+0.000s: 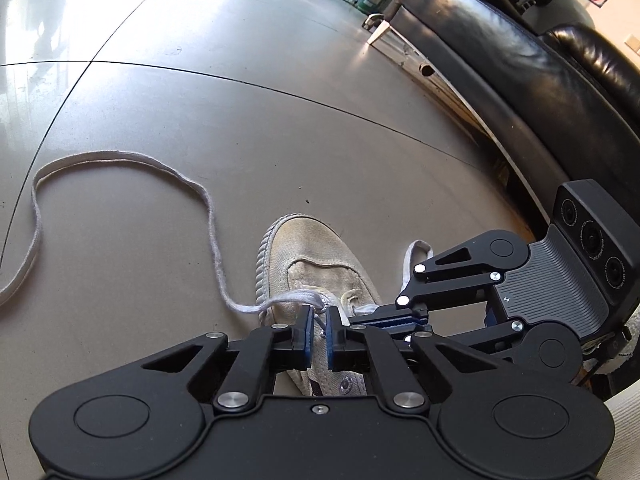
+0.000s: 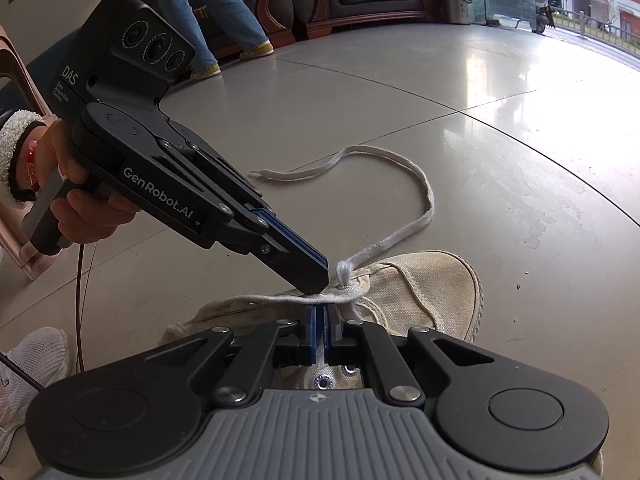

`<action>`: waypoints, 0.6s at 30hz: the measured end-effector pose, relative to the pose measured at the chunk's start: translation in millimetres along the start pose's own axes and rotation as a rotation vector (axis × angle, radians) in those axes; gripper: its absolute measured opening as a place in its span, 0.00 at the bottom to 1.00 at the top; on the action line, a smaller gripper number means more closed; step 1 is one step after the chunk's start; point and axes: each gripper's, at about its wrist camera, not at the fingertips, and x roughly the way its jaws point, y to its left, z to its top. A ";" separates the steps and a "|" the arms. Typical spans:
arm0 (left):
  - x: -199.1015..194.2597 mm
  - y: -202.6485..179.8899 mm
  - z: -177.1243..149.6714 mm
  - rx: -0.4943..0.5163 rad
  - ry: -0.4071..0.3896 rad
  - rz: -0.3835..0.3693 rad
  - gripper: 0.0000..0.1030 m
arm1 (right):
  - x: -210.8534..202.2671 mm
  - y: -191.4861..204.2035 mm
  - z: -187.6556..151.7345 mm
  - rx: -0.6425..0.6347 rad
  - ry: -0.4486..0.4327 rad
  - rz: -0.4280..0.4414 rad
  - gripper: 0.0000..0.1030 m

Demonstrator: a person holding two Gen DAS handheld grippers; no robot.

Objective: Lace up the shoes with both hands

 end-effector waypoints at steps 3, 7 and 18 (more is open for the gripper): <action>-2.2 -10.1 0.4 0.055 -0.009 0.039 0.01 | -4.3 4.0 1.3 -0.004 0.001 -0.029 0.09; -10.7 -38.0 -2.0 0.261 -0.065 0.212 0.00 | -25.0 16.8 5.3 -0.020 -0.037 -0.075 0.13; -67.8 -25.3 23.3 0.440 -0.178 0.654 0.00 | -5.1 78.1 -16.4 -0.216 0.119 -0.111 0.15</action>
